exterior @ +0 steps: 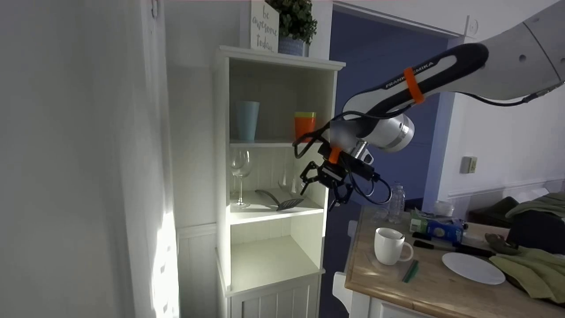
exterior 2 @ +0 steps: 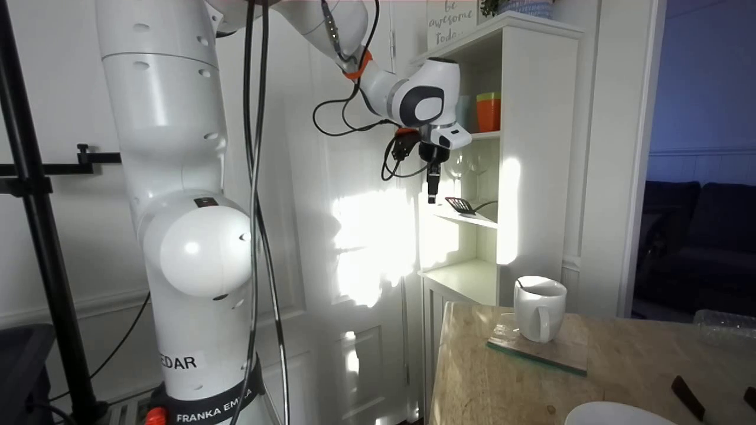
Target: Put the black spatula on the table
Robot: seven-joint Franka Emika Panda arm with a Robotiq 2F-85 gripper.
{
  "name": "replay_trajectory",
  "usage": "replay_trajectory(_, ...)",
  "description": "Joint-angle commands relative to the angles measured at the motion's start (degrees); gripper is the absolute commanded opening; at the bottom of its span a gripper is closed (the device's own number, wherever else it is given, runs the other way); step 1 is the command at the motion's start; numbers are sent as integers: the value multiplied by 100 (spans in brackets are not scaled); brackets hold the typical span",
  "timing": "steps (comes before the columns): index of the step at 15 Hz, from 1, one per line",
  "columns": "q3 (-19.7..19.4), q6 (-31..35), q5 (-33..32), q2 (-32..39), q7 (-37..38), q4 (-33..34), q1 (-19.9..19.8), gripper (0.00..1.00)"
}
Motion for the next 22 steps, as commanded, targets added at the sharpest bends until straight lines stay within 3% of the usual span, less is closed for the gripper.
replay_trajectory(1,38,194,-8,97,243,13,-38,100)
replay_trajectory(9,43,246,176,234,299,104,-35,100)
replay_trajectory(20,50,1187,424,1018,1297,683,9,100)
replay_trajectory(22,51,1420,427,1175,1421,777,24,90)
